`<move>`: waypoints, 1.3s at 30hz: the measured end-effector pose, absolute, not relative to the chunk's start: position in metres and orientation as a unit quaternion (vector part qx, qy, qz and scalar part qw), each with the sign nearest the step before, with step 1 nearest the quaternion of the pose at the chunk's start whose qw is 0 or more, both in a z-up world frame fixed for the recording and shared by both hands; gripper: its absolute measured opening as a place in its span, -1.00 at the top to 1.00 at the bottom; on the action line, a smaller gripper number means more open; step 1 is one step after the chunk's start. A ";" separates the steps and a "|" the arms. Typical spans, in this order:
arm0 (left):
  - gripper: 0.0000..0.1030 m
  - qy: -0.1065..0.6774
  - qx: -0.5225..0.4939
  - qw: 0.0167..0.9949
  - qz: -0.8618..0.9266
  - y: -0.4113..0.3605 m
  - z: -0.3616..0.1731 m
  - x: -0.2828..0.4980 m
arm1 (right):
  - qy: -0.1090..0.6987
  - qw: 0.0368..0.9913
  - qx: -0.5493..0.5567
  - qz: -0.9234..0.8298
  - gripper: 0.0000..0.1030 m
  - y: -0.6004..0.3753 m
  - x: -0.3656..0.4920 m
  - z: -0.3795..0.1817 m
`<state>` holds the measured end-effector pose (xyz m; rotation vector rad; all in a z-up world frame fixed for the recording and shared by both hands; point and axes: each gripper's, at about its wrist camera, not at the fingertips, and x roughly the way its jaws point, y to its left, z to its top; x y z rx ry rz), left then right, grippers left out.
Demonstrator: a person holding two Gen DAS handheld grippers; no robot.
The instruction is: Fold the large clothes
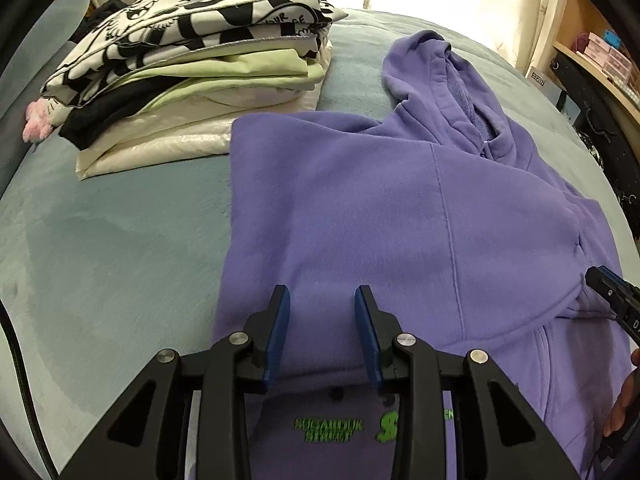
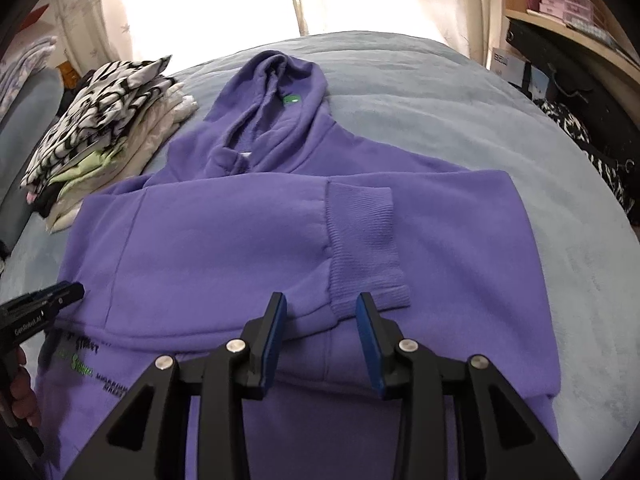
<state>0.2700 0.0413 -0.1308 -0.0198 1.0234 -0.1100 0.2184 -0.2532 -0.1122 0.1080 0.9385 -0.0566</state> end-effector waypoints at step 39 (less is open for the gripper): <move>0.03 0.411 -0.012 0.910 -0.045 0.103 -0.021 0.047 | 0.382 0.922 0.060 0.006 0.30 -0.216 0.034 -0.014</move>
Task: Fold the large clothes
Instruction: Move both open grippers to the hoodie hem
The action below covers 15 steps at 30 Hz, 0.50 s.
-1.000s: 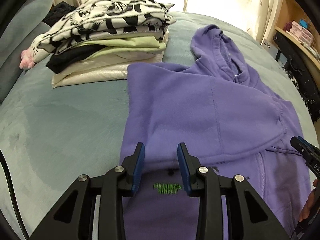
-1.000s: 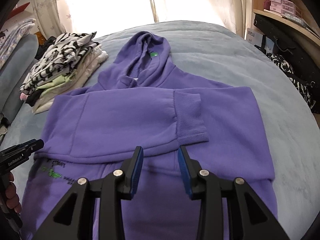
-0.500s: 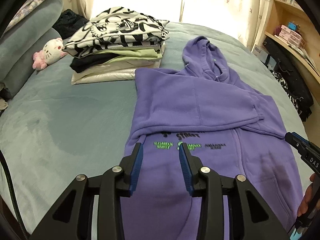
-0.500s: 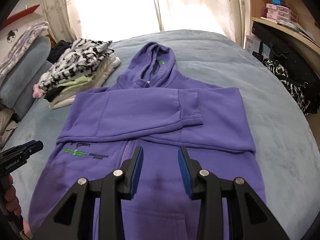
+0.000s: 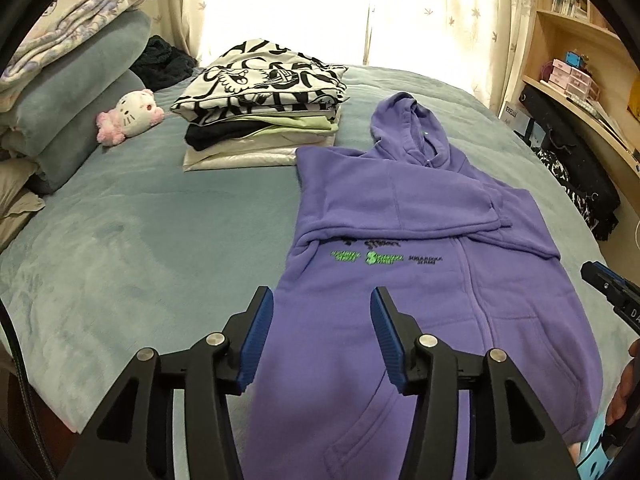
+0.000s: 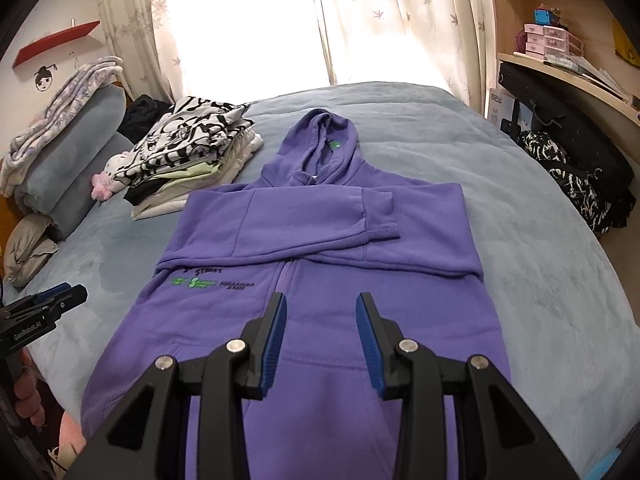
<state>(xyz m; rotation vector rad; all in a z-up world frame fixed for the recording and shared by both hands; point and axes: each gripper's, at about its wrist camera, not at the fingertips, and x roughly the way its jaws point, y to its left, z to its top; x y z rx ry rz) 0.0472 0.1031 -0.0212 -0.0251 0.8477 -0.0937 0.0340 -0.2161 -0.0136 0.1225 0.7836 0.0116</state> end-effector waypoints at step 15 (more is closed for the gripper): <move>-0.13 0.436 -0.038 0.897 -0.053 0.146 -0.048 0.000 | 0.397 0.914 0.087 0.015 0.14 -0.228 -0.020 -0.025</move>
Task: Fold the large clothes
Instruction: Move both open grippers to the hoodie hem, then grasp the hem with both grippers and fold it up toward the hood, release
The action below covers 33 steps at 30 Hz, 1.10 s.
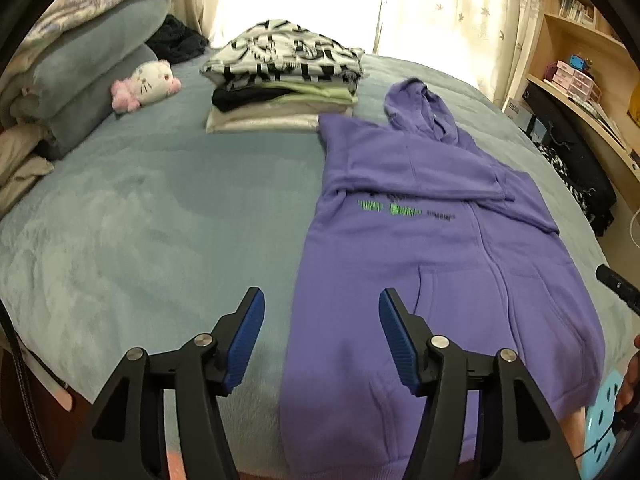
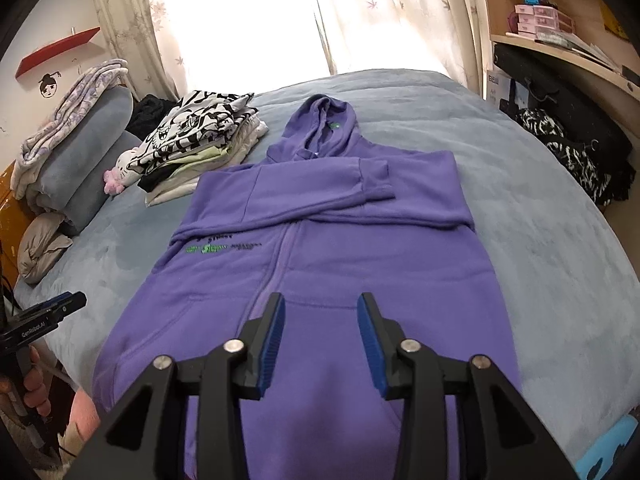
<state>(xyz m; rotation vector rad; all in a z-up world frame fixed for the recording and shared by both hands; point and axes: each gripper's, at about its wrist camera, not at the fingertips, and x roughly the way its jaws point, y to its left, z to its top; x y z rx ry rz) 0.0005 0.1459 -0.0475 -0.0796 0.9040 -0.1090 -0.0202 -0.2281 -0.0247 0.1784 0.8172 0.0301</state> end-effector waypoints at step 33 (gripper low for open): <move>-0.33 0.505 -0.160 0.829 -0.179 0.182 -0.141 -0.031 | 0.456 0.852 0.249 0.072 0.02 -0.357 -0.127 -0.117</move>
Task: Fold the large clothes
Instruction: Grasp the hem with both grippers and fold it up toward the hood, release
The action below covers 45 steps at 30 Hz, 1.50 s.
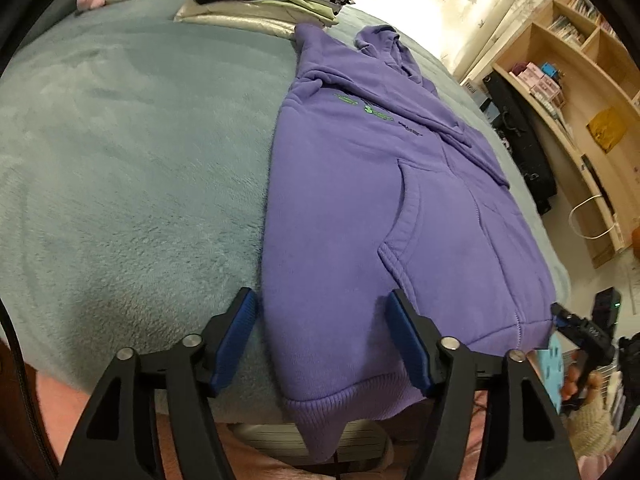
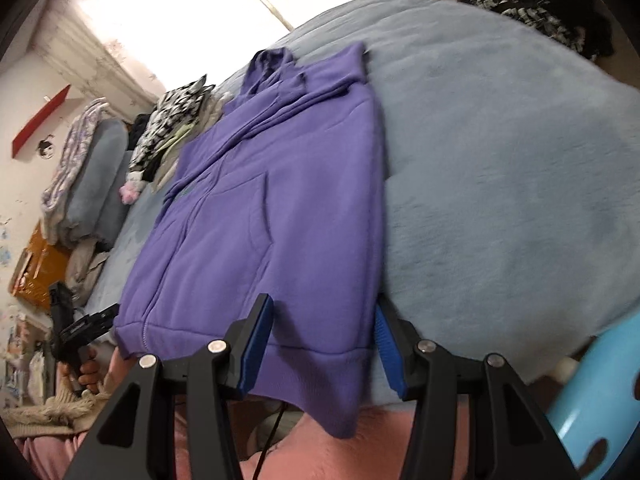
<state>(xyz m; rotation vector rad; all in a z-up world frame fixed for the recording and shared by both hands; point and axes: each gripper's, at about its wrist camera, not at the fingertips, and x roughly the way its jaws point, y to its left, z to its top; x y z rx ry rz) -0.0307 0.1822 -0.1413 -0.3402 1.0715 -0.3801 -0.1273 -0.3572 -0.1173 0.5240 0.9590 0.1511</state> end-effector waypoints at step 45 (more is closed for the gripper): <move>0.85 0.442 -0.238 0.841 -0.204 0.156 -0.073 -0.047 | 0.364 0.899 0.221 0.106 0.78 -0.302 -0.116 -0.056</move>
